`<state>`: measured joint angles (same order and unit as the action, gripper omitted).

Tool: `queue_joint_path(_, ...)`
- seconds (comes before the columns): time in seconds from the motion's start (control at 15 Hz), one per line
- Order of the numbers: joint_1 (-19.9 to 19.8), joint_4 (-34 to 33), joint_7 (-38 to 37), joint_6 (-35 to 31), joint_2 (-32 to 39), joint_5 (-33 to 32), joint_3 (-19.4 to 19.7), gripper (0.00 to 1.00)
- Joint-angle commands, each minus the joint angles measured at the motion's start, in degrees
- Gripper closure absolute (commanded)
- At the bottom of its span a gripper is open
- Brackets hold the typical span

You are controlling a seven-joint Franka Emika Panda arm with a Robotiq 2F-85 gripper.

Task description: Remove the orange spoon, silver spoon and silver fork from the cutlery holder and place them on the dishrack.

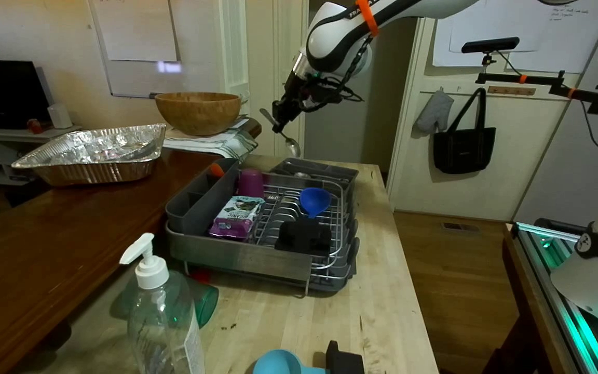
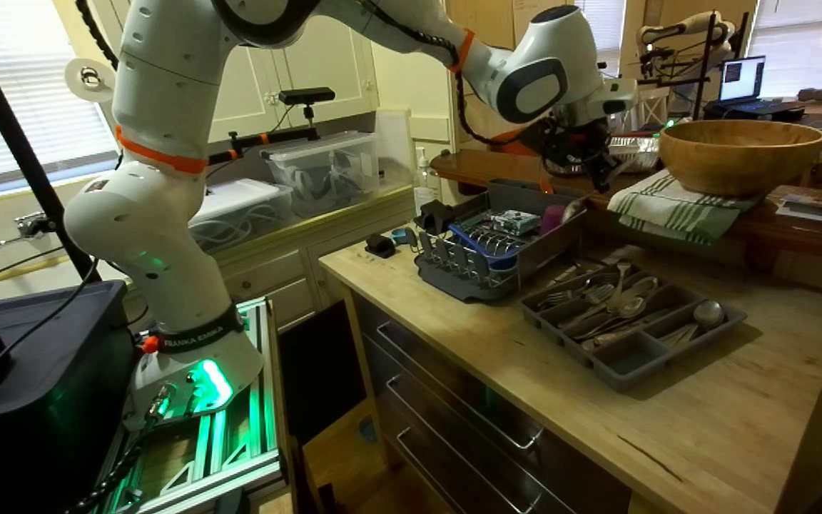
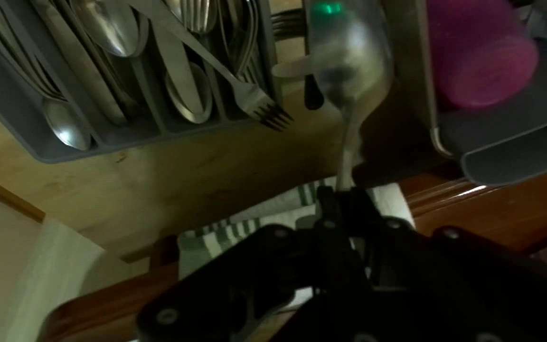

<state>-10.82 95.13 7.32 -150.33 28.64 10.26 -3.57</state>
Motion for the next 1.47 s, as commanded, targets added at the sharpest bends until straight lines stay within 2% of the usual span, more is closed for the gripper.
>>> queue_joint_path(0.0, -0.8, 5.1, 10.6, -0.8, -4.5, 0.4, -2.9, 0.97)
queue_joint_path(0.2, -2.2, 5.9, 20.8, -0.1, -5.2, 1.0, -5.3, 0.97)
queue_joint_path(0.27, 0.0, 3.3, 14.5, -0.1, -3.5, 0.2, -3.1, 0.89)
queue_joint_path(0.53, -0.8, 4.1, 19.0, -0.1, -3.8, 0.2, -4.0, 0.89)
queue_joint_path(0.6, -0.9, 4.1, 19.1, -0.1, -3.8, 0.2, -4.1, 0.97)
queue_joint_path(0.73, 0.1, 3.6, 21.9, -3.3, -3.1, -2.5, -4.0, 0.97)
queue_joint_path(0.93, 1.6, 0.0, 26.5, -7.2, -0.6, -5.1, -6.4, 0.97)
queue_joint_path(1.2, -0.1, -5.1, 36.8, -12.2, 4.2, -3.4, -13.5, 0.97)
queue_joint_path(1.4, -4.6, -8.6, 48.5, -14.3, 8.2, -0.4, -21.8, 0.97)
